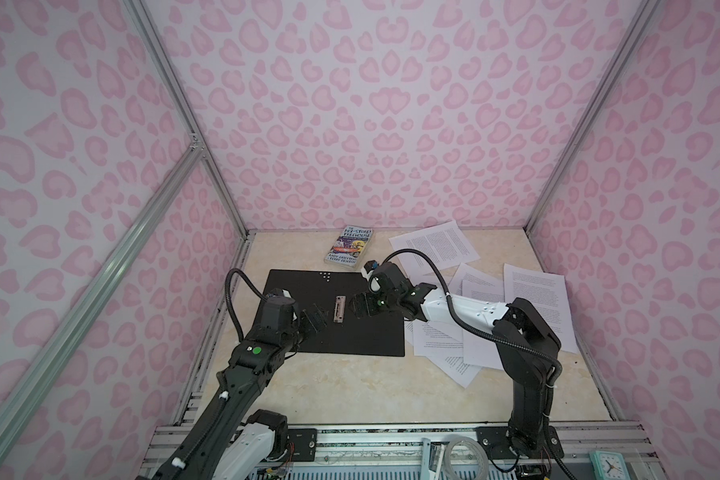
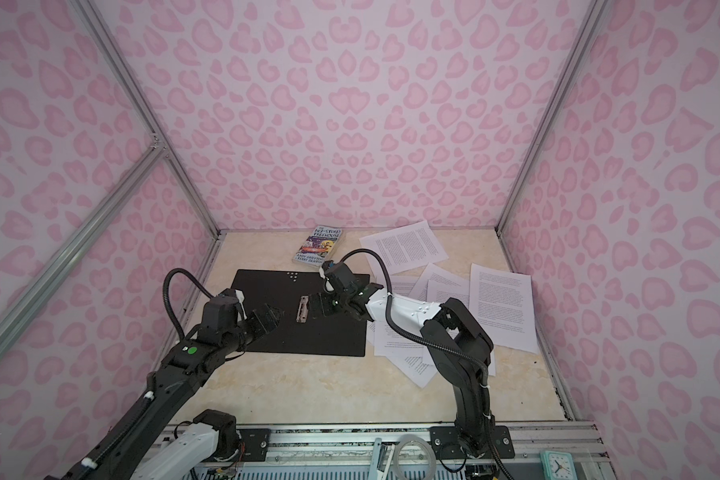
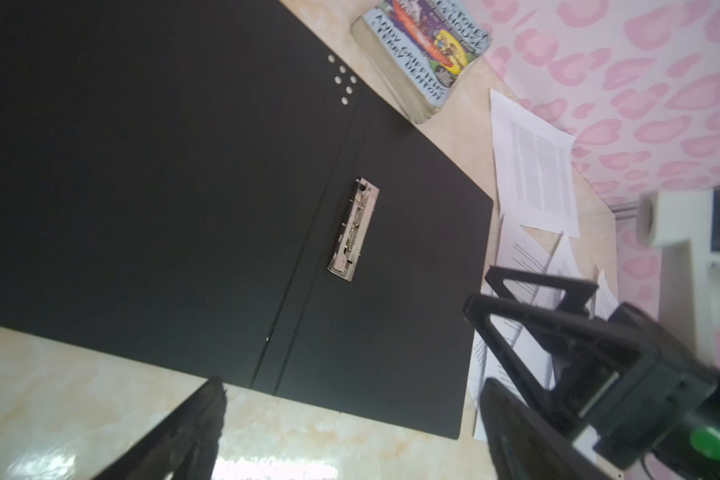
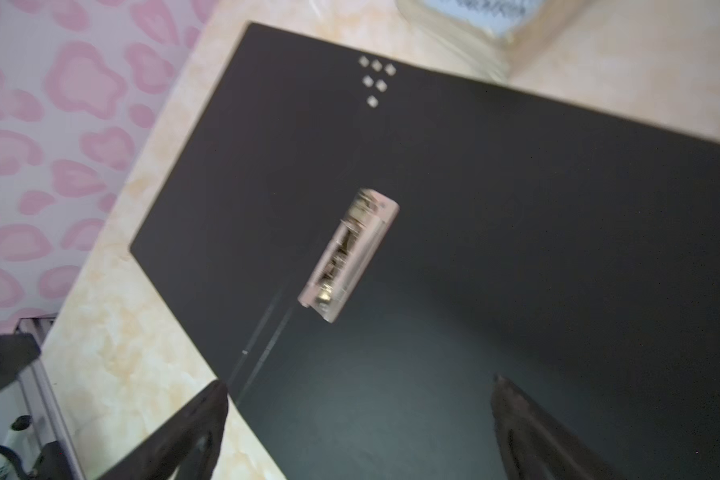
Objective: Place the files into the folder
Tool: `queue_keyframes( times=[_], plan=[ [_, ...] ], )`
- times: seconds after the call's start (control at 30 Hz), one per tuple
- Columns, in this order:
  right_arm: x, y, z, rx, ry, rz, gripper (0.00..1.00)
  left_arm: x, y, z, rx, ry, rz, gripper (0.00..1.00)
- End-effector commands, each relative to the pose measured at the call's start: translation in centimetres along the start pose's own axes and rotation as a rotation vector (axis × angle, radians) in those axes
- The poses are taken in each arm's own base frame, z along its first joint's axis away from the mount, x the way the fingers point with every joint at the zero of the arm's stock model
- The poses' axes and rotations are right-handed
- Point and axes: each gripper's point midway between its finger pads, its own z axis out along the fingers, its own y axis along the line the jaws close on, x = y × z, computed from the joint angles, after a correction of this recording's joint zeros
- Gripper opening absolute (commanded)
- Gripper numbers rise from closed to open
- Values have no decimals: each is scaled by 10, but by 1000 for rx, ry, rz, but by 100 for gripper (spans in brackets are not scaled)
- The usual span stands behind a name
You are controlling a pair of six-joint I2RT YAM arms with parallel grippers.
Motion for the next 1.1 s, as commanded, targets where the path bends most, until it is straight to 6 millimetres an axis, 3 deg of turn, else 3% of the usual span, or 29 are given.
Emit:
queue_keyframes(
  times=[0.0,0.1,0.27,0.4,0.53,0.8,1.07],
  plan=[
    [-16,21,4,-90,-93,30,87,-14,-10,23,105,-10,-47,97],
    [-8,32,14,-146,-82,72,70,-14,5,40,119,-1,-87,96],
    [6,52,39,-225,-56,110,57,-15,23,49,99,-71,-100,97],
    [12,66,57,-251,-43,120,44,-14,23,52,128,-89,-91,96],
    [19,74,72,-245,-21,122,42,-12,19,59,164,-76,-88,97],
    [27,67,87,-227,-34,180,43,11,36,96,118,49,-178,98],
    [31,62,97,-235,-29,239,36,14,48,92,60,34,-201,98]
  ],
)
